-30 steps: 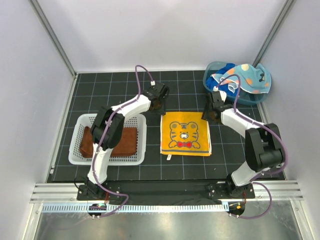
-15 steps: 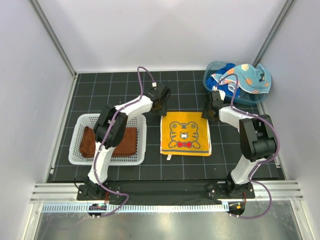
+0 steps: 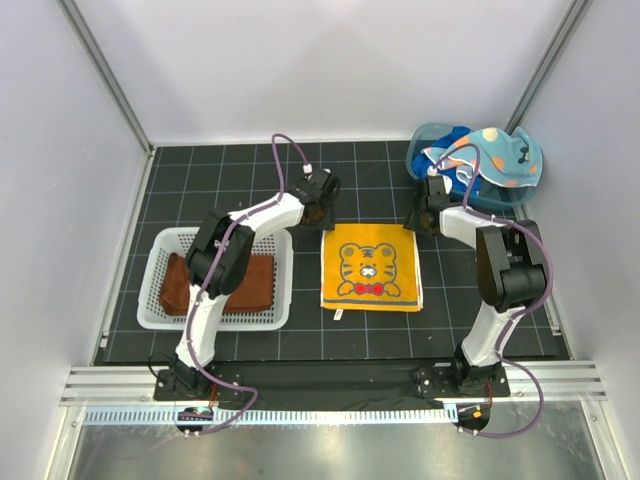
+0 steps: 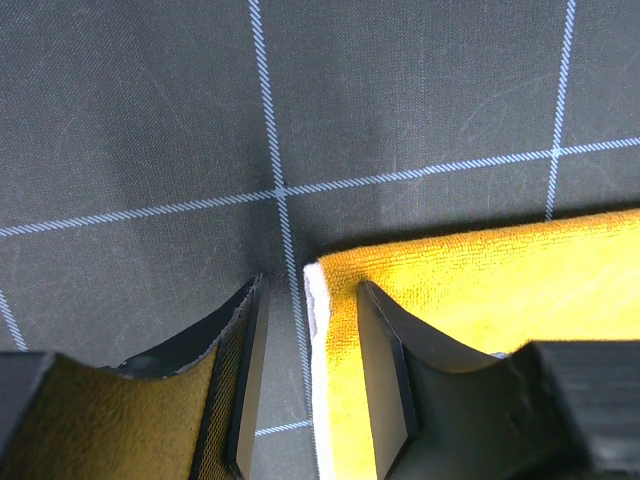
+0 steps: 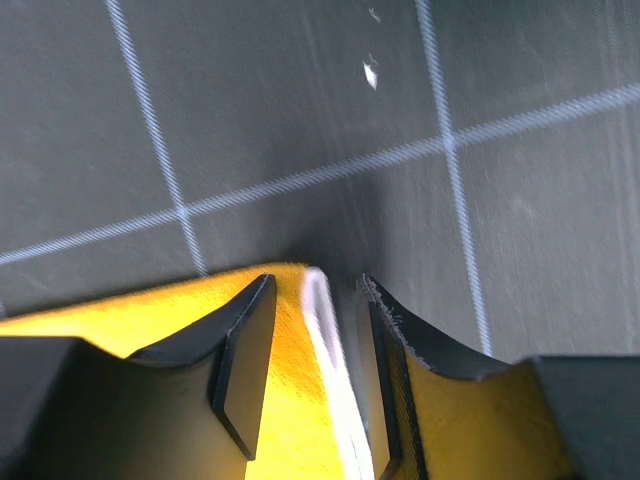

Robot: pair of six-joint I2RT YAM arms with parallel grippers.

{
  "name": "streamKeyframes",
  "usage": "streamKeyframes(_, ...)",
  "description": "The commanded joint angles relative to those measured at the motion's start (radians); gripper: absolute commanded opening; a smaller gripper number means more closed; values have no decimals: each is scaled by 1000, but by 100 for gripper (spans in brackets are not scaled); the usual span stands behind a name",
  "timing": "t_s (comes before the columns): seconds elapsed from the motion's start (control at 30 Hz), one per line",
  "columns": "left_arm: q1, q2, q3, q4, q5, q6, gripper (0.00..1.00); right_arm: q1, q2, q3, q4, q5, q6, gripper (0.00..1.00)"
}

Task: Fold and stack the towels
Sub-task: Fold the towel

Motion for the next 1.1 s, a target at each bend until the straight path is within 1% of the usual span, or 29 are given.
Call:
streamKeyframes(0.0, 5, 18, 25, 10, 11, -13, 44, -4, 32, 67, -16, -32, -14, 44)
streamKeyframes(0.13, 6, 27, 20, 10, 12, -16, 44, -5, 46, 67, -16, -61, -5, 43)
streamKeyframes(0.27, 9, 44, 25, 15, 24, -19, 41, -5, 57, 79, -38, -75, -3, 37)
streamKeyframes(0.57, 11, 47, 11, 54, 50, -36, 27, -7, 29, 74, -50, -80, -2, 29)
streamKeyframes(0.6, 11, 46, 9, 61, 53, -36, 22, -9, 26, 74, -49, -80, -3, 28)
streamKeyframes(0.7, 11, 38, 3, 77, 50, -36, 16, -9, 17, 76, -47, -84, -5, 25)
streamKeyframes(0.77, 11, 35, 2, 85, 47, -36, 15, -10, 20, 85, -55, -86, -10, 26)
streamKeyframes(0.83, 11, 29, -8, 97, 52, -42, 15, -13, 19, 84, -61, -91, -10, 34)
streamKeyframes(0.93, 12, 24, -24, 111, 44, -45, 15, -18, 2, 67, -53, -92, -8, 36)
streamKeyframes(1.0, 14, 18, -35, 113, 38, -47, 14, -19, -14, 61, -58, -83, -5, 41)
streamKeyframes(1.07, 15, 12, -44, 114, 27, -48, 13, -22, -43, 47, -56, -80, -5, 44)
